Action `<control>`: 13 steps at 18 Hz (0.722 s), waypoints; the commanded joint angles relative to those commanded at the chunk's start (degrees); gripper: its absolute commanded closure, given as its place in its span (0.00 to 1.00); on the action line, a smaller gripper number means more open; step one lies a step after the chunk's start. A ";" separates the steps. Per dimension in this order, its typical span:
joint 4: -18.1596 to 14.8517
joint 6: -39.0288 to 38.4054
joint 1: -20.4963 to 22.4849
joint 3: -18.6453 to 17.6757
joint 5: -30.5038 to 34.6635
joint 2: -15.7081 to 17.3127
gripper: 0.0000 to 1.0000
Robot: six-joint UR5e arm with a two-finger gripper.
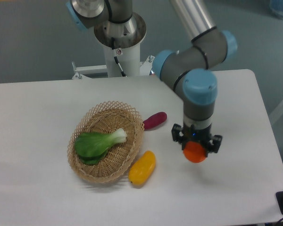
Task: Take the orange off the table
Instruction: 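Lift the held orange up and away from the table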
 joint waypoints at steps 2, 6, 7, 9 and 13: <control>-5.27 2.55 1.50 4.22 -0.26 0.44 0.33; -12.06 12.11 6.32 7.31 -2.02 3.34 0.33; -12.76 14.15 7.38 7.31 -2.02 3.95 0.33; -14.78 18.10 9.32 7.31 -2.11 4.84 0.33; -15.41 19.26 10.03 7.40 -2.46 5.45 0.33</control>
